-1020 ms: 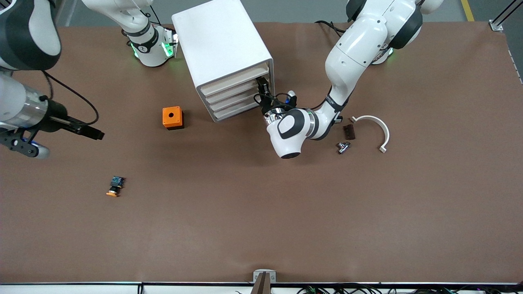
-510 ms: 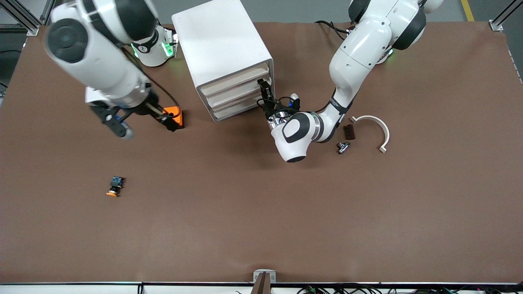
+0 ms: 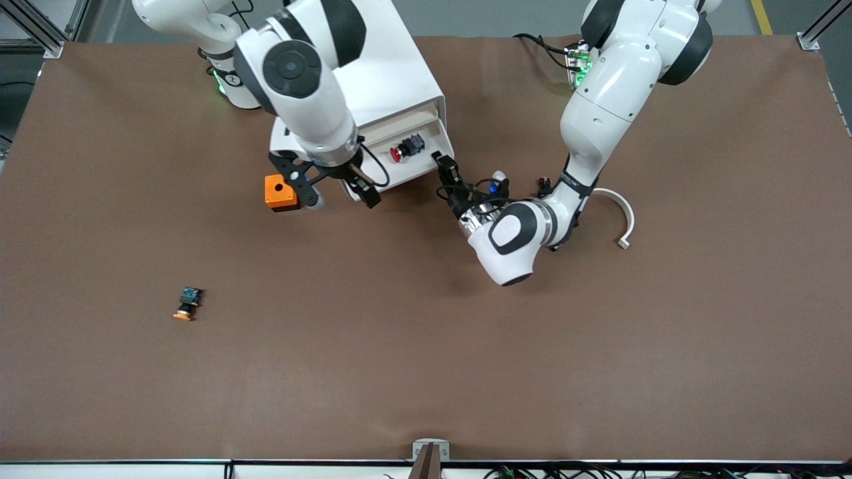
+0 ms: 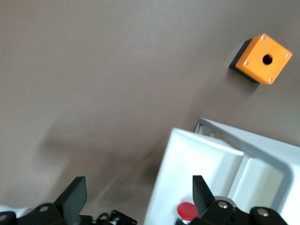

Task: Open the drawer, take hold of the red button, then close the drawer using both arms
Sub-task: 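Grasp the red button inside the open drawer with the right gripper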

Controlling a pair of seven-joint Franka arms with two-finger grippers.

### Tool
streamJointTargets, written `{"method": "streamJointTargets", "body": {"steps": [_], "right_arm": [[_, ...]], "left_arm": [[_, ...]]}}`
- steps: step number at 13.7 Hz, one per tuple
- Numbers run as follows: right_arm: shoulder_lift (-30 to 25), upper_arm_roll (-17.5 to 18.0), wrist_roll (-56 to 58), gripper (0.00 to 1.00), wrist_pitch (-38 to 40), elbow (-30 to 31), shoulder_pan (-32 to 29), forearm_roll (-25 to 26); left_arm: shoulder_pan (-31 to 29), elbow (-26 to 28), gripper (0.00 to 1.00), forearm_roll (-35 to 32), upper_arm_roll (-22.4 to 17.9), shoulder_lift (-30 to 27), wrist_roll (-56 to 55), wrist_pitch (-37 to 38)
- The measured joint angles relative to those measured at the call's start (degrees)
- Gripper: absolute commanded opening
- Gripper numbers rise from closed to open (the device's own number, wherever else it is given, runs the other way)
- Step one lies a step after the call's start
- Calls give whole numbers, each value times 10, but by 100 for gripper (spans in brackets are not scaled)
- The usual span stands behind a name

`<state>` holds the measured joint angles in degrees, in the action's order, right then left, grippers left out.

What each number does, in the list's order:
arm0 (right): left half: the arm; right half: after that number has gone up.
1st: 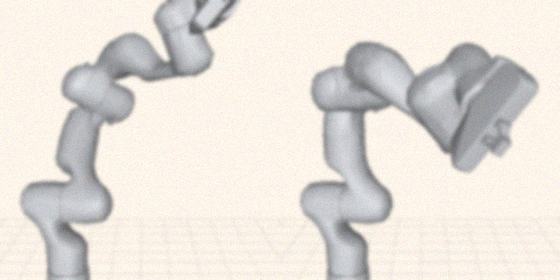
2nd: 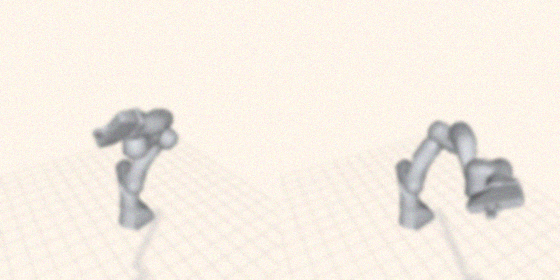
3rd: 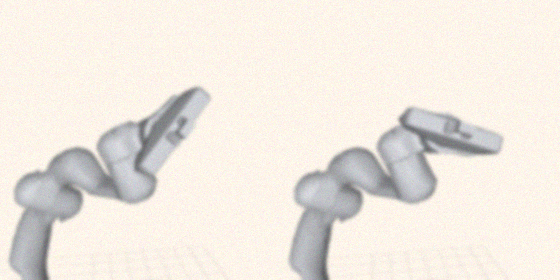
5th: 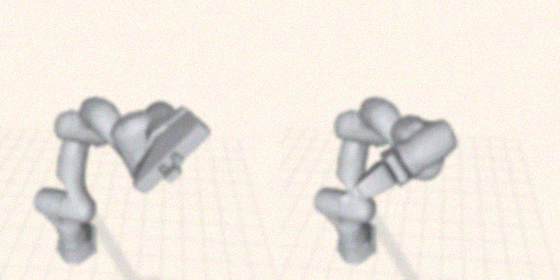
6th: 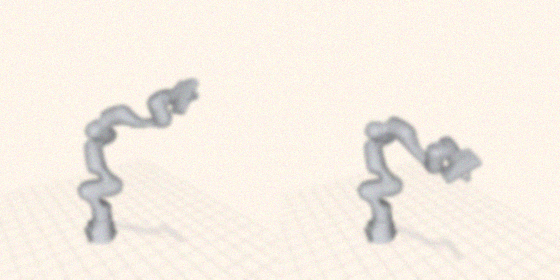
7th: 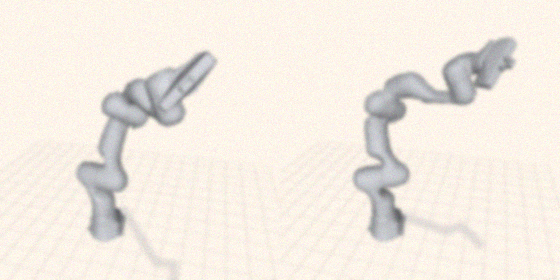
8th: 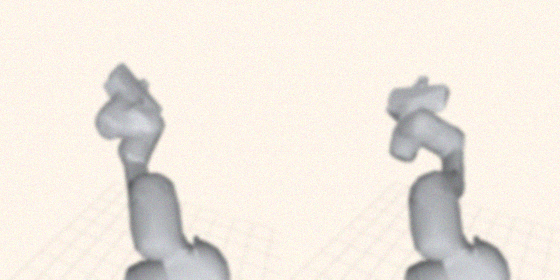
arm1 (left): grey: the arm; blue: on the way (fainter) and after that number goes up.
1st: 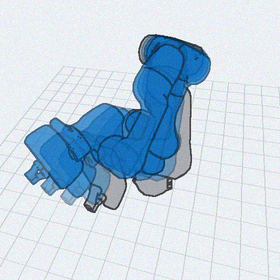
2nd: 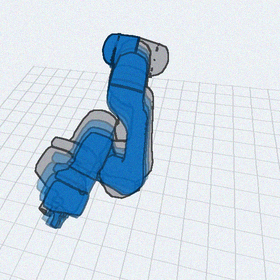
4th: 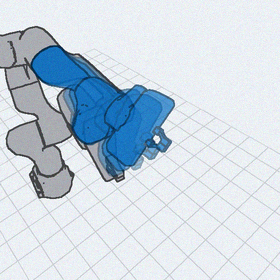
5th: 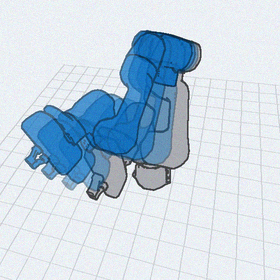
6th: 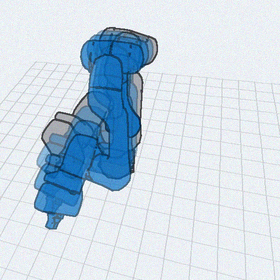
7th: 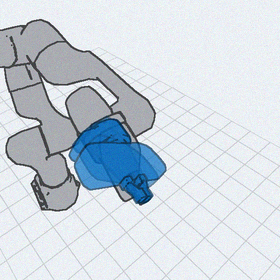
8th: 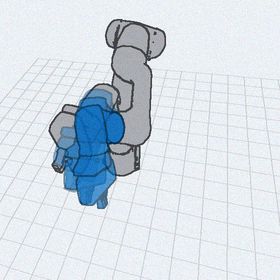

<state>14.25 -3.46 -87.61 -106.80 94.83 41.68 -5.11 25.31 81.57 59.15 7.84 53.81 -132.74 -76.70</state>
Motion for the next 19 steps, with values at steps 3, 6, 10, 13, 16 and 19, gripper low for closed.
{"method": "streamJointTargets", "body": {"steps": [3, 6, 10, 13, 16, 19], "right_arm": [[19, 0, -25, 100, -15, 1, 24, 0], [43, -1, -62, 100, -43, 2, 53, 0], [80, -1, -105, 100, -75, 3, 87, 1], [97, -1, -121, 100, -76, 3, 104, 1], [100, -1, -132, 99, -76, 3, 110, 1], [104, -1, -135, 95, -80, 3, 112, 1]], "left_arm": [[-23, -2, 10, 8, -2, 0, 0, -6], [-36, -2, 13, 14, -3, 0, 0, -15], [-47, -3, 33, 19, -3, 0, 0, -27], [-50, -5, 100, 19, -3, 0, 23, -41], [-56, -19, 100, 19, -6, 0, 90, -54], [-72, -40, 99, 19, -6, 0, 140, -55]]}}
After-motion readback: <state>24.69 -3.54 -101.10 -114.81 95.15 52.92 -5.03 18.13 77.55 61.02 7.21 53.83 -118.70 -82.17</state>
